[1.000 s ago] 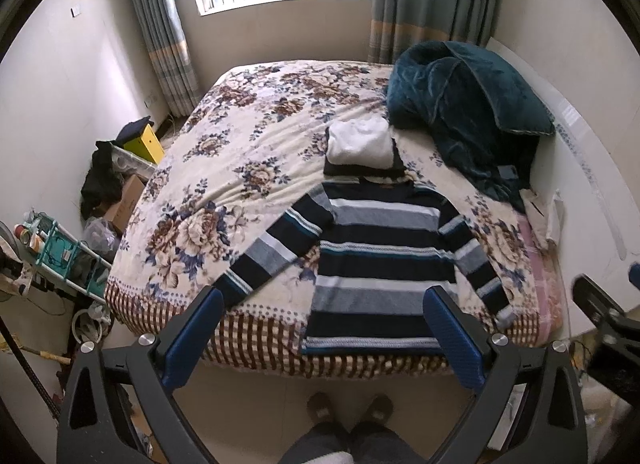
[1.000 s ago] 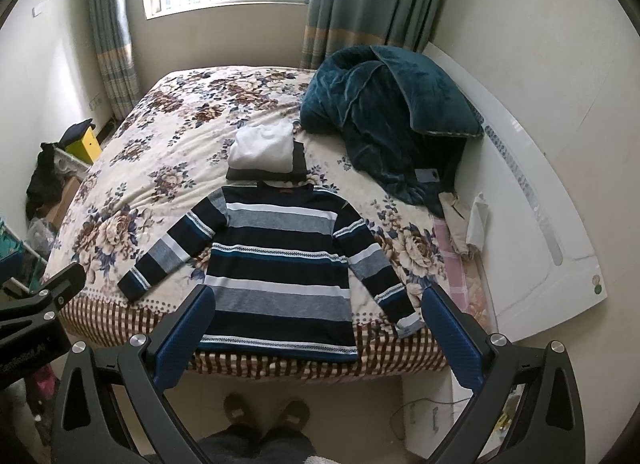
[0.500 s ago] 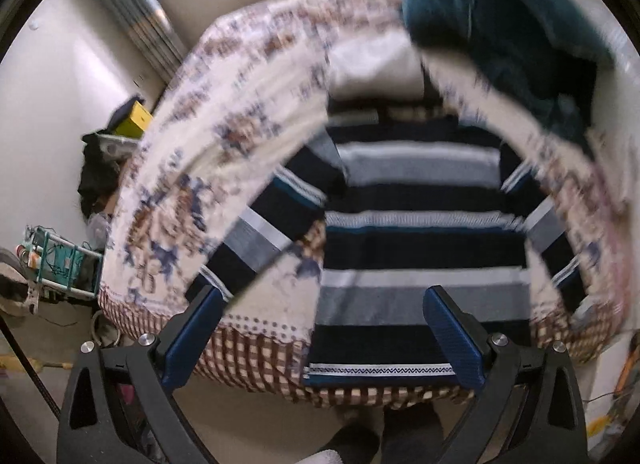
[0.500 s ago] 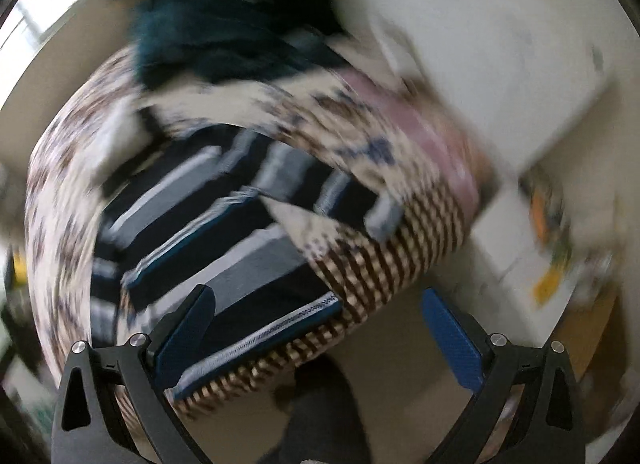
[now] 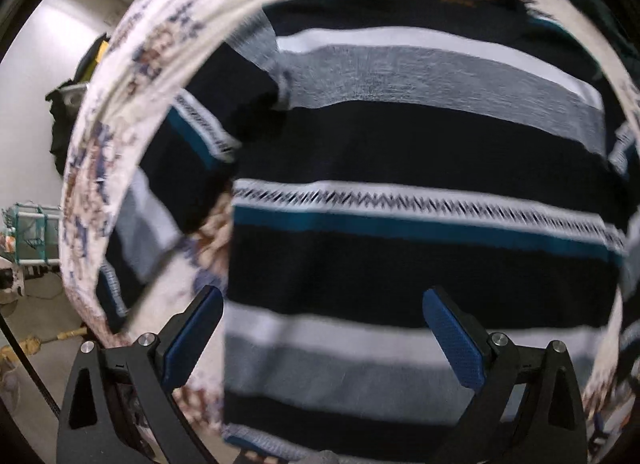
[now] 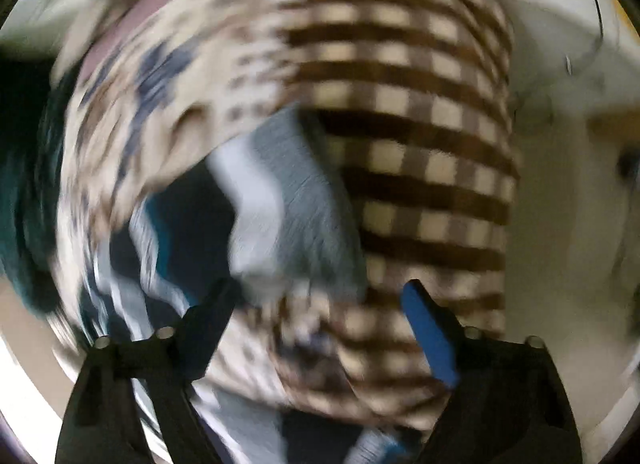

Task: Fold small clothes
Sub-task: 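Grasp the sweater's sleeve cuff with the right gripper and lift it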

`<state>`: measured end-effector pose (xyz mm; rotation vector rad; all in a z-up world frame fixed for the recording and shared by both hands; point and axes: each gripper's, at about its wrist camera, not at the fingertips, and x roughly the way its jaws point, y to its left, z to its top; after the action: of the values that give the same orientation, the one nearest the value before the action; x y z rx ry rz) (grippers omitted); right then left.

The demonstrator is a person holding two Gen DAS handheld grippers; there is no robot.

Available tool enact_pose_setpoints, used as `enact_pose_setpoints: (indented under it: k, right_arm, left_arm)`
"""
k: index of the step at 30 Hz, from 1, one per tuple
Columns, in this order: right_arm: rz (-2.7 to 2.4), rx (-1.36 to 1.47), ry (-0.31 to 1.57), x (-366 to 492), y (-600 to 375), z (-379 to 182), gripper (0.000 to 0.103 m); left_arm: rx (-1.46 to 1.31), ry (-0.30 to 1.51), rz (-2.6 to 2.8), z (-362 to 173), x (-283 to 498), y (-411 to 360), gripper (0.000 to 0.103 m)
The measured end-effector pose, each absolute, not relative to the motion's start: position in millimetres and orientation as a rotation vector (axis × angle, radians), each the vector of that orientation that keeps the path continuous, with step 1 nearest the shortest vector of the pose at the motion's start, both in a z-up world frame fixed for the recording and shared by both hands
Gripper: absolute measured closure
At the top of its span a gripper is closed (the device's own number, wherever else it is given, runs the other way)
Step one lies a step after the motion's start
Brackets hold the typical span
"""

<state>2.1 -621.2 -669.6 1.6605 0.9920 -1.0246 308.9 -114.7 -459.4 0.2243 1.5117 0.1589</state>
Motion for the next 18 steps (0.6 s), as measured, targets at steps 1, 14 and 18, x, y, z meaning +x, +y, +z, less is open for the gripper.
enact_pose_setpoints:
  k: [1, 14, 18]
  right_arm:
    - [-1.05, 1.71, 0.926, 0, -621, -676, 0.022]
    - [-1.058, 0.977, 0.908, 187, -603, -547, 0.092]
    - [-0.815, 0.727, 0.947, 295, -533, -473, 0.093]
  left_arm:
    - [0.214, 1.51, 0.159, -466, 316, -117, 0.001]
    - [0.005, 1.521, 0.186, -500, 366, -42, 0.001]
    - [-0.055, 1.505, 0.238, -482, 366, 22, 0.001]
